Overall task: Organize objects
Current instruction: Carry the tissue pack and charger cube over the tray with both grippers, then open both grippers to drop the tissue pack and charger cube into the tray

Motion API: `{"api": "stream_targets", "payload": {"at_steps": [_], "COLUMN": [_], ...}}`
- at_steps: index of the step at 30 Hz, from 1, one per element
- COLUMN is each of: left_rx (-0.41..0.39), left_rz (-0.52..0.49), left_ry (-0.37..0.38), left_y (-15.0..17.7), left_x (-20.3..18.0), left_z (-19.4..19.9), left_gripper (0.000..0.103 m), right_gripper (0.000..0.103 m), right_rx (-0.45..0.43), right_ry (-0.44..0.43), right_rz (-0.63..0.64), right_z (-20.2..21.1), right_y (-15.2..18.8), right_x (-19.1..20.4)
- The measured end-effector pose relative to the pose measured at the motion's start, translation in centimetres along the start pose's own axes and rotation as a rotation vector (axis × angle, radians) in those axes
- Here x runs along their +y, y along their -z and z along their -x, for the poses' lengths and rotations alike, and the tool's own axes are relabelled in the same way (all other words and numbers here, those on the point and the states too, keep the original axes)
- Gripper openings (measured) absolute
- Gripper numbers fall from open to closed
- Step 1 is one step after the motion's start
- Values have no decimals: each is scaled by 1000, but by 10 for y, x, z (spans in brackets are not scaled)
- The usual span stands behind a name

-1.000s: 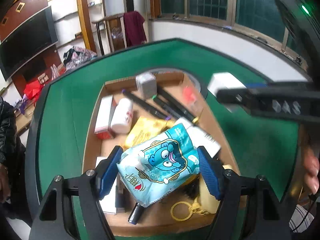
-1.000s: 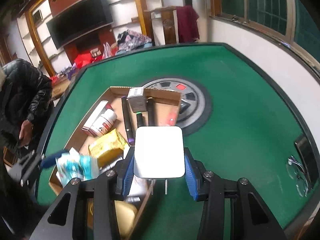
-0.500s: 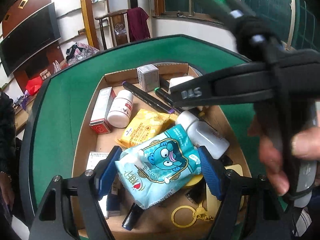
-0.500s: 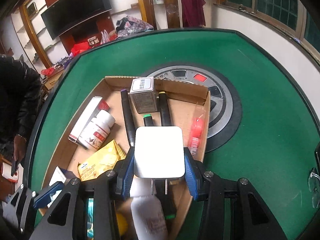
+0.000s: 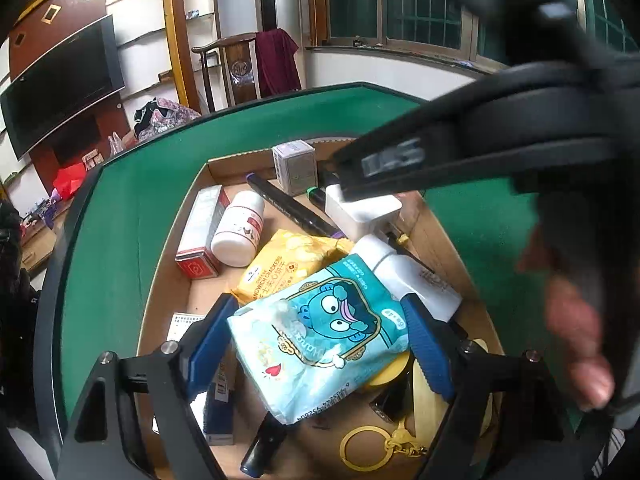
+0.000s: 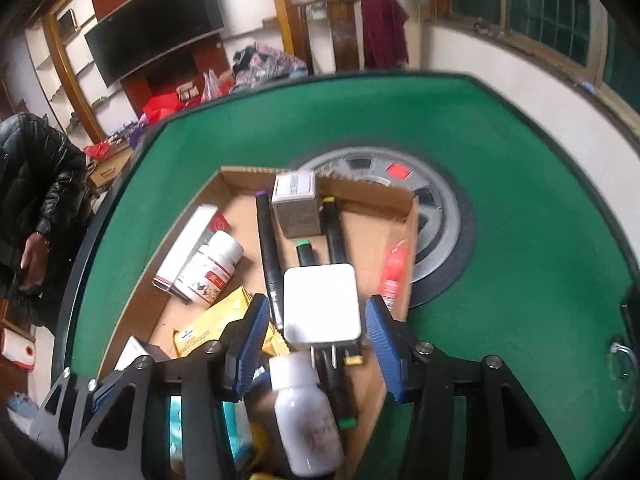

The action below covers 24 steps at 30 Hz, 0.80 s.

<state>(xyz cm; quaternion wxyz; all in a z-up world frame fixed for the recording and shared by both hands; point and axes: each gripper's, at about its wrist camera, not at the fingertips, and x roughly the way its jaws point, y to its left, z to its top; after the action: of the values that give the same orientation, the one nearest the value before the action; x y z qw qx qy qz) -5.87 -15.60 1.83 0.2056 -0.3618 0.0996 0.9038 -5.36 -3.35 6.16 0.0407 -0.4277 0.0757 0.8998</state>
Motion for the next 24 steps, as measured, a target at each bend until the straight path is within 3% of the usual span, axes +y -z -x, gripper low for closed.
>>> {"api": "stream_targets", "payload": {"at_steps": [5, 8, 11, 14, 16, 19, 22, 24], "left_rx": [-55, -102, -155, -111, -80, -25, -32, -67], "left_rz": [30, 98, 142, 75, 28, 3, 36, 50], "left_ry": [11, 26, -36, -18, -52, -20, 3, -4], "left_y": [-6, -13, -19, -21, -18, -12, -11, -10], "left_x": [10, 28, 46, 39, 27, 20, 25, 26], "left_z": [12, 25, 34, 25, 17, 2, 2, 9], "left_gripper": [82, 82, 82, 83, 84, 85, 88, 96], "right_gripper": [79, 82, 83, 83, 83, 83, 84, 86], "right_rx": [-116, -171, -179, -141, -108, -112, -129, -149], "right_ry": [11, 33, 61, 53, 34, 24, 43, 77], "right_rz": [-96, -162, -200, -234, -250, -271, -283, -288], "right_z": [50, 69, 73, 65, 58, 61, 65, 66], "right_y": [23, 40, 57, 68, 73, 79, 81, 86], "right_x": [-24, -43, -60, -74, -80, -88, -96, -101]}}
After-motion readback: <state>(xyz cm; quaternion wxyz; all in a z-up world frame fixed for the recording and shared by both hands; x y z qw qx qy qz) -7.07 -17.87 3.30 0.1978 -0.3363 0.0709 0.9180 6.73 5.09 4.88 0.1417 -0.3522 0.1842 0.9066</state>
